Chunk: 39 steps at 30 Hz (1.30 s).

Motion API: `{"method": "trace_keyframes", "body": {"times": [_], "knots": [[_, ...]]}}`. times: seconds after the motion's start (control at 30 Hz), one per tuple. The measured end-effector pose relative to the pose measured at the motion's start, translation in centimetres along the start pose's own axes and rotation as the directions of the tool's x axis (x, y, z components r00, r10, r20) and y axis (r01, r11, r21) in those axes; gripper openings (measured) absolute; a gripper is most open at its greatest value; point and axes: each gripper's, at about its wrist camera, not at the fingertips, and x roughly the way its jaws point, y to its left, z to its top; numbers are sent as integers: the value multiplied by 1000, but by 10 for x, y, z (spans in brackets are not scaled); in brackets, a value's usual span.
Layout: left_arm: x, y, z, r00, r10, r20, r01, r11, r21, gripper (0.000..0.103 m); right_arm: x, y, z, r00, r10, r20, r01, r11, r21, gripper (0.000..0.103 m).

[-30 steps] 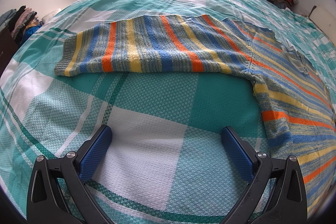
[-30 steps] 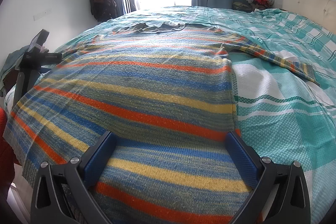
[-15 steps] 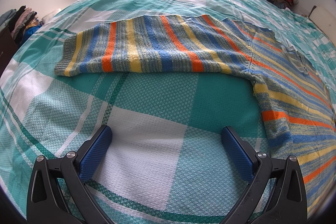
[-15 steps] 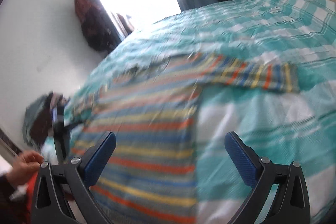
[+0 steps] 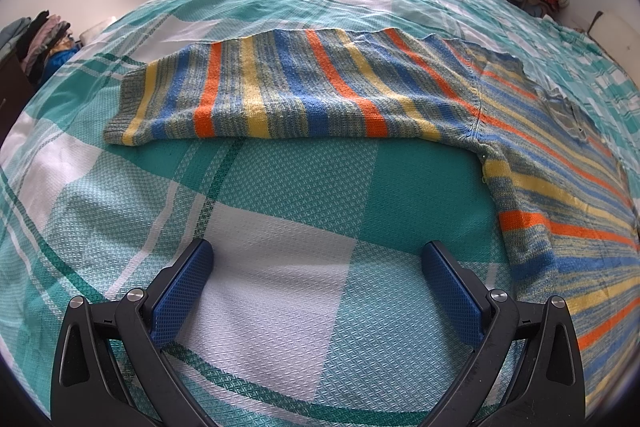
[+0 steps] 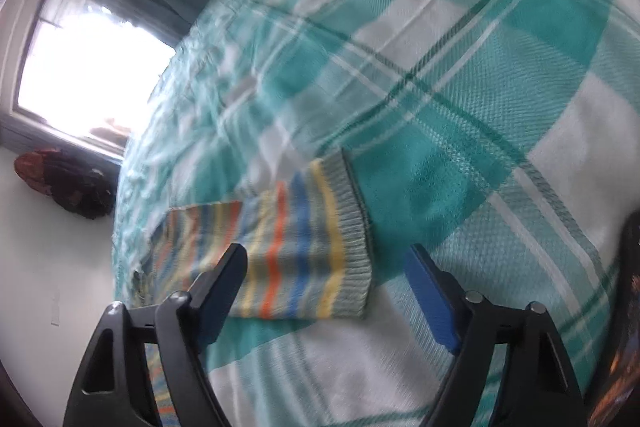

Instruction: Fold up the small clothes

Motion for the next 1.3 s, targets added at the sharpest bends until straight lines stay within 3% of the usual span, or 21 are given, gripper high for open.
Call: {"method": "trace_keyframes", "body": {"times": [0.07, 0.13, 0.2, 0.23, 0.37, 0.5, 0.6, 0.67, 0.73, 0.77, 0.8, 0.83, 0.87, 0.93, 1.0, 1.07, 1.17, 1.27, 1.3], "knots": [[1, -1, 1, 1000, 1, 1, -1, 1000, 0, 103, 13, 2, 3, 1000, 2, -16, -2, 1000, -26, 73], [1, -1, 0, 1000, 3, 2, -3, 1000, 1, 103, 22, 2, 1, 999, -1, -35, 0, 999, -37, 58], [1, -2, 1, 1000, 5, 2, -5, 1000, 2, 103, 30, 5, -2, 997, -44, -62, 40, 997, -62, 4], [1, -1, 0, 1000, 5, 4, -5, 1000, 2, 103, 26, 6, -2, 996, -77, -41, 74, 995, -70, 3], [2, -2, 0, 1000, -2, 5, 2, 1000, -3, 103, -8, 41, 0, 997, -47, 56, 55, 987, -153, 3], [2, -2, 1, 1000, -1, 2, 1, 1000, -2, 103, -40, 148, -10, 992, 117, 55, -89, 928, -362, 3], [2, -2, 2, 1000, 0, 0, 0, 1000, 1, 103, -44, 255, -37, 962, 272, -33, -250, 822, -512, 3], [2, -2, 2, 1000, 1, 1, -1, 1000, 4, 103, -32, 330, -67, 922, 364, -134, -371, 728, -577, 3], [2, -1, 2, 1000, 2, 2, -2, 1000, 4, 103, -8, 375, -91, 873, 422, -243, -482, 680, -552, 8], [1, -1, 2, 1000, 1, 3, -1, 1000, 4, 103, 7, 392, -102, 861, 419, -287, -507, 669, -543, 33], [2, -1, 2, 1000, 1, 4, -1, 1000, 4, 103, 13, 399, -110, 862, 407, -301, -506, 666, -549, 71], [2, -1, 2, 1000, 0, 5, 0, 1000, 4, 103, 18, 405, -118, 866, 399, -301, -499, 659, -563, 80], [2, -1, 1, 1000, 0, 8, 0, 1000, 4, 103, 22, 407, -122, 865, 403, -299, -500, 648, -574, 80], [2, 0, -1, 1000, -3, 17, 3, 1000, 2, 103, 26, 393, -117, 873, 402, -276, -486, 673, -558, 80], [3, 0, -1, 1000, -6, 24, 6, 1000, 0, 103, 32, 361, -104, 903, 356, -238, -428, 733, -529, 80], [3, 0, -2, 1000, -7, 27, 7, 1000, -1, 103, 43, 332, -95, 920, 310, -239, -390, 775, -497, 79], [3, 0, -2, 1000, -7, 27, 7, 1000, -2, 103, 77, 301, -99, 915, 287, -284, -390, 811, -436, 77], [3, 0, -2, 1000, -6, 27, 6, 1000, 0, 103, 118, 278, -115, 895, 280, -347, -405, 837, -369, 74], [3, 0, -2, 1000, -6, 27, 6, 1000, -1, 103, 134, 267, -118, 904, 247, -348, -372, 856, -358, 72]]}}
